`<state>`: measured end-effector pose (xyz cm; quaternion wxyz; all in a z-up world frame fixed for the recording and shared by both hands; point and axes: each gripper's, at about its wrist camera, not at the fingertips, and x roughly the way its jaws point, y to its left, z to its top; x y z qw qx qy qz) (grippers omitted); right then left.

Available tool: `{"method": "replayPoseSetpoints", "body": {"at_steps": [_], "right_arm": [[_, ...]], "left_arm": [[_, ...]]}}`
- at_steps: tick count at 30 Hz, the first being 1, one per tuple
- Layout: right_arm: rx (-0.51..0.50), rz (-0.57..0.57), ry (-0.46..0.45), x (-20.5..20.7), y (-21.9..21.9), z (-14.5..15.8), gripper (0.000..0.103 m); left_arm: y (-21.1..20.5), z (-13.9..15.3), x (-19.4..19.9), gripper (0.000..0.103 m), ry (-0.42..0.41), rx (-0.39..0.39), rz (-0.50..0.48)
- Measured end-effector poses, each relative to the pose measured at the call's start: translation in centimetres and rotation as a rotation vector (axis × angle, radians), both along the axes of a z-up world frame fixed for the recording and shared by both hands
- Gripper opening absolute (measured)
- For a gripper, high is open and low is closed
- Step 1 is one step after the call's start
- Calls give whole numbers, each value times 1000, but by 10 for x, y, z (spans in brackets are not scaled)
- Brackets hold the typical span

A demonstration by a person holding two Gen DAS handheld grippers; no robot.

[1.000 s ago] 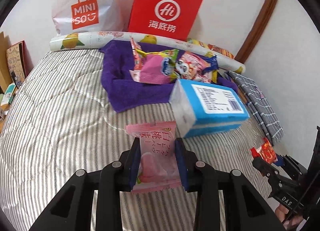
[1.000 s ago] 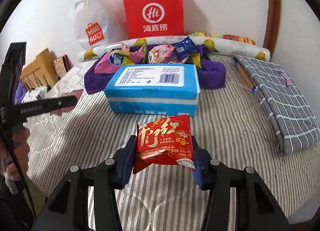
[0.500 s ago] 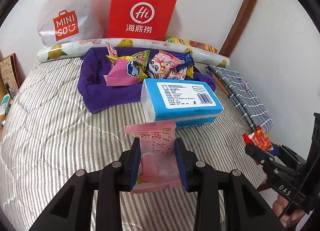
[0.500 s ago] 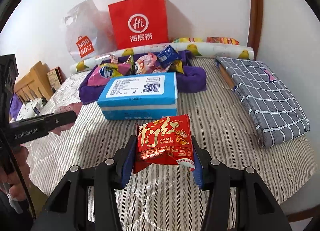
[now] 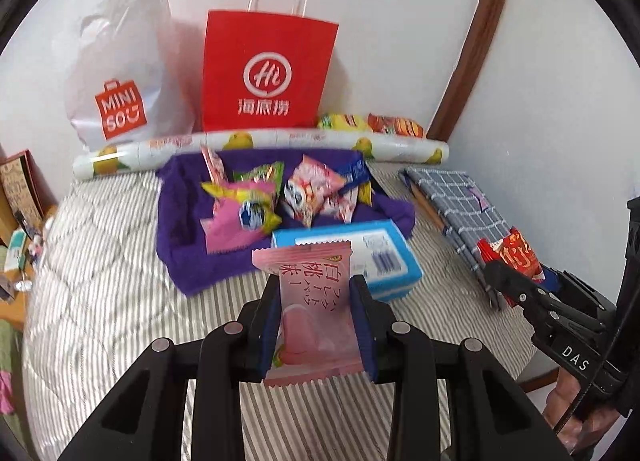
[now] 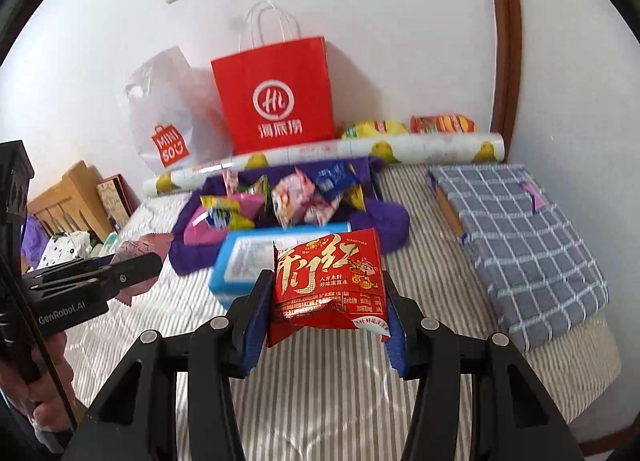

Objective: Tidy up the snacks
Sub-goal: 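Lift both packets and carry them over the purple towel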

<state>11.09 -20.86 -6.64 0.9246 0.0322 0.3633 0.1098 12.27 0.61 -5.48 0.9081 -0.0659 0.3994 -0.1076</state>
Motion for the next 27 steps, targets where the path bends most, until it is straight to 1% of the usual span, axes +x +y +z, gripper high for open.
{"method": "replayPoseSetpoints", "body": {"at_steps": [8, 13, 17, 20, 27], "right_arm": [[9, 24, -46, 32, 14, 26, 49], [11, 38, -72, 53, 22, 36, 49], [8, 47, -75, 74, 28, 36, 49], [15, 52, -68, 89, 30, 31, 49], [9, 49, -70, 126, 35, 19, 49]], "left_arm": [[11, 22, 24, 32, -30, -10, 22], [19, 27, 40, 32, -43, -11, 47], [27, 25, 57, 32, -58, -32, 72], [32, 22, 70, 32, -65, -31, 96], [45, 11, 101, 32, -76, -88, 118]]}}
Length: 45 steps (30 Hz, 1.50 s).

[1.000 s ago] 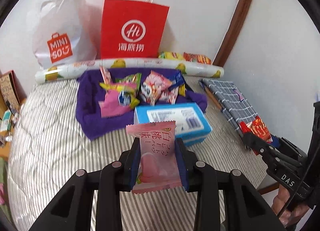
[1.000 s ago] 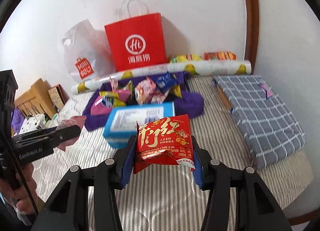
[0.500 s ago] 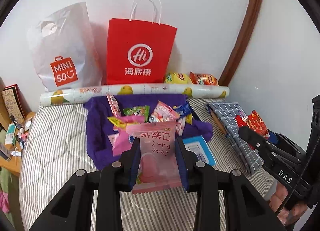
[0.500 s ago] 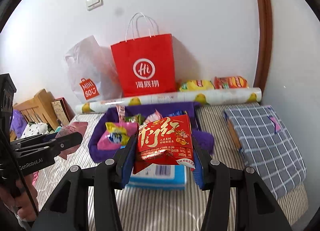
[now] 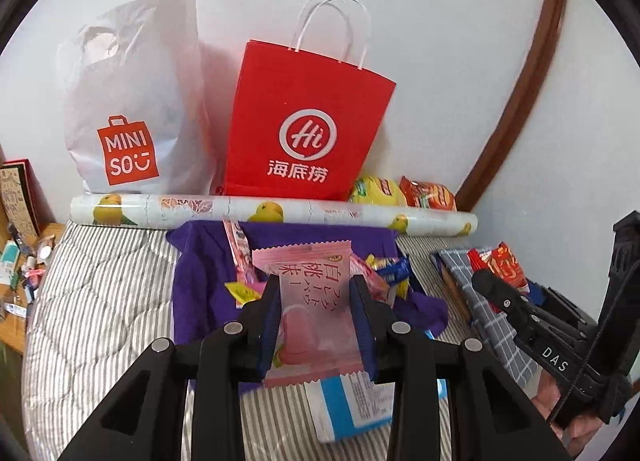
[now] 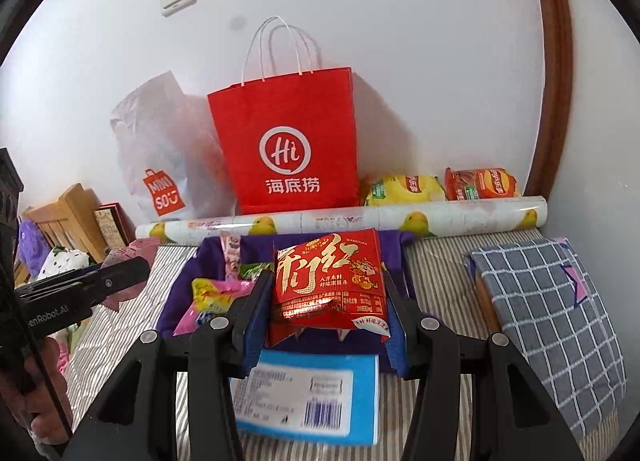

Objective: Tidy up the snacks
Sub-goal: 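Lift both packets and carry them over the purple towel, then lower both packets onto the snacks on the towel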

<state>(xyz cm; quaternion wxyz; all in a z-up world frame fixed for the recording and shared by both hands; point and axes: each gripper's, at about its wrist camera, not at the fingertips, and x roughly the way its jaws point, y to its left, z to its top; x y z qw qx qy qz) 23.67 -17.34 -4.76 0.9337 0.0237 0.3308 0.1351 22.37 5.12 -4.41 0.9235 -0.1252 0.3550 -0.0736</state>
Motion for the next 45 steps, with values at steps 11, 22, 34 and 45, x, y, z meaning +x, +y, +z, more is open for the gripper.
{"method": "replayPoseSetpoints", "body": {"at_steps": [11, 22, 34, 45], "right_arm": [[28, 5, 21, 60, 11, -22, 49], [74, 28, 53, 82, 1, -57, 49], [102, 26, 116, 87, -11, -80, 50], [48, 28, 186, 96, -7, -98, 51]], "left_arm": [[5, -18, 53, 32, -10, -2, 40], [10, -59, 65, 32, 51, -15, 59], [36, -69, 64, 32, 58, -73, 136], [47, -78, 68, 32, 80, -95, 169]]}}
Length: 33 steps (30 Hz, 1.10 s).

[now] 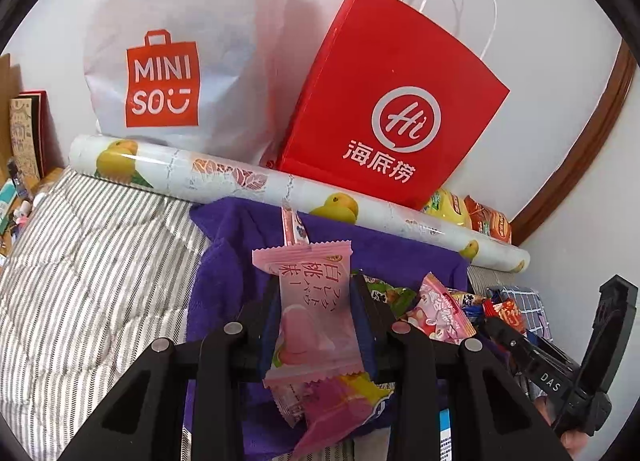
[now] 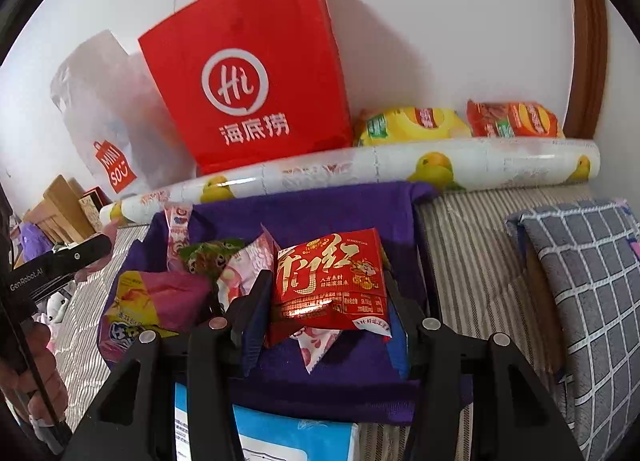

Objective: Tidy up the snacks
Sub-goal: 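Lower both packets onto the snacks on the towel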

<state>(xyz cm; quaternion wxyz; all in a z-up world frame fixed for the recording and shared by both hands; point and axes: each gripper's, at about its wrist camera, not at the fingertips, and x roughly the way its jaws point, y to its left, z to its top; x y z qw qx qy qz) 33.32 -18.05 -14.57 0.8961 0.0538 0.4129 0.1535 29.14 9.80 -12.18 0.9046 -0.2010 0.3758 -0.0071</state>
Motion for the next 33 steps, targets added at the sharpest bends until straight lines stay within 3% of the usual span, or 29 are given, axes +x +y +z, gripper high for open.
{"method": "replayPoseSetpoints", "body": {"at_steps": [11, 33], "right_arm": [[-24, -11, 41, 4, -2, -9, 51], [-69, 9, 83, 9, 6, -17, 57]], "left_arm": [[-12, -1, -1, 32, -6, 38, -25], [-17, -5, 2, 32, 11, 16, -56]]}}
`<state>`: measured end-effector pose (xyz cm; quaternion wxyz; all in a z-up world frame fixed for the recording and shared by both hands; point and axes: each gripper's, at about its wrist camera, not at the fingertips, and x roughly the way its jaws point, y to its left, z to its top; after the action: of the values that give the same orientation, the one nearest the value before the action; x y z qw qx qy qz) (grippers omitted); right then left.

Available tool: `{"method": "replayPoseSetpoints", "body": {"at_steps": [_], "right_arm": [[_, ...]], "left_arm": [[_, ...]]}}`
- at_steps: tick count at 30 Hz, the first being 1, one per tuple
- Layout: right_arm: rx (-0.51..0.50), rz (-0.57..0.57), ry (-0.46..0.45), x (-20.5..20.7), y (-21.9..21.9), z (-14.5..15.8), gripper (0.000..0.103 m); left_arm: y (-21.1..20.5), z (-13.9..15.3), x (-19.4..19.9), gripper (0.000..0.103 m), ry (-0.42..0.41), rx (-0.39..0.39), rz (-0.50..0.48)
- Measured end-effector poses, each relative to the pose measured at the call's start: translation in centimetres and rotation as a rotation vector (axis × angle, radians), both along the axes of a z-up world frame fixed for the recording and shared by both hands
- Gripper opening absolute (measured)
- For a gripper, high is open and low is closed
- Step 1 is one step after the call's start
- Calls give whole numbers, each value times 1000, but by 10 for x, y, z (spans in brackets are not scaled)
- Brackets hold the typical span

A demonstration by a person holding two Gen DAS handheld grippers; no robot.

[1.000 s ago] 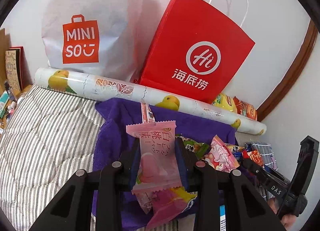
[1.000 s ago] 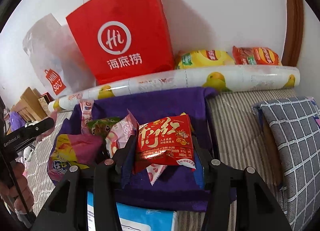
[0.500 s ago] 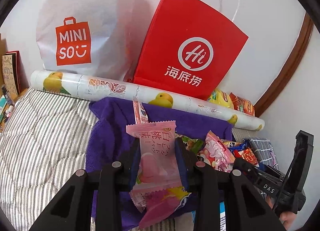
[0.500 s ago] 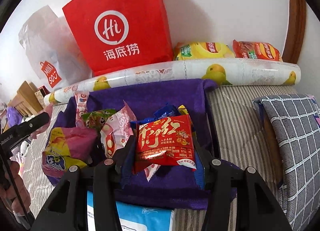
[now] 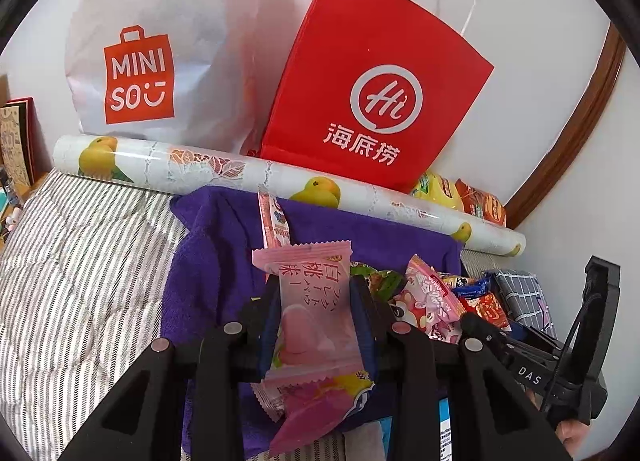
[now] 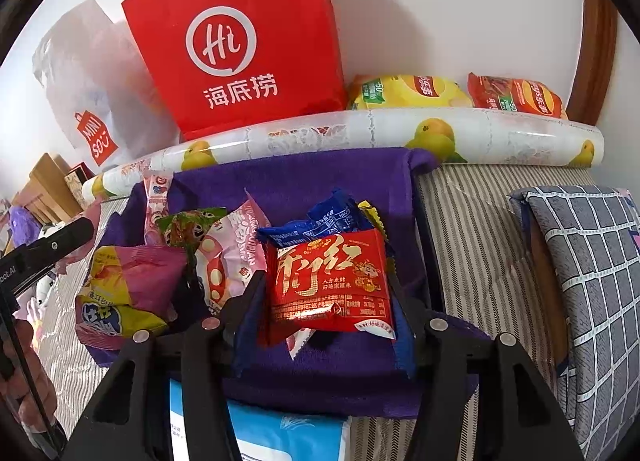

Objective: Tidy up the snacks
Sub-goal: 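Lower both packets onto the snacks on the towel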

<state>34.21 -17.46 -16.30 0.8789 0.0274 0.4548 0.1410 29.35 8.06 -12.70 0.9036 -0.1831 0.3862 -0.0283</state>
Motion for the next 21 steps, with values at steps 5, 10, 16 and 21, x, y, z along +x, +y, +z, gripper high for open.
{"method": "replayPoseSetpoints", "body": {"at_steps": [5, 10, 16, 21], "right_arm": [[-7, 18, 20, 2, 3, -2, 62], [-39, 39, 11, 0, 11, -2, 65], [-36, 37, -22, -4, 9, 3, 71], [-23, 31, -41, -5, 7, 8, 71]], "left_arm": [[-5, -3, 2, 32, 11, 6, -16], [-8, -8, 3, 32, 26, 9, -25], [-10, -12, 6, 32, 41, -2, -33], [-12, -14, 7, 32, 50, 2, -40]]}}
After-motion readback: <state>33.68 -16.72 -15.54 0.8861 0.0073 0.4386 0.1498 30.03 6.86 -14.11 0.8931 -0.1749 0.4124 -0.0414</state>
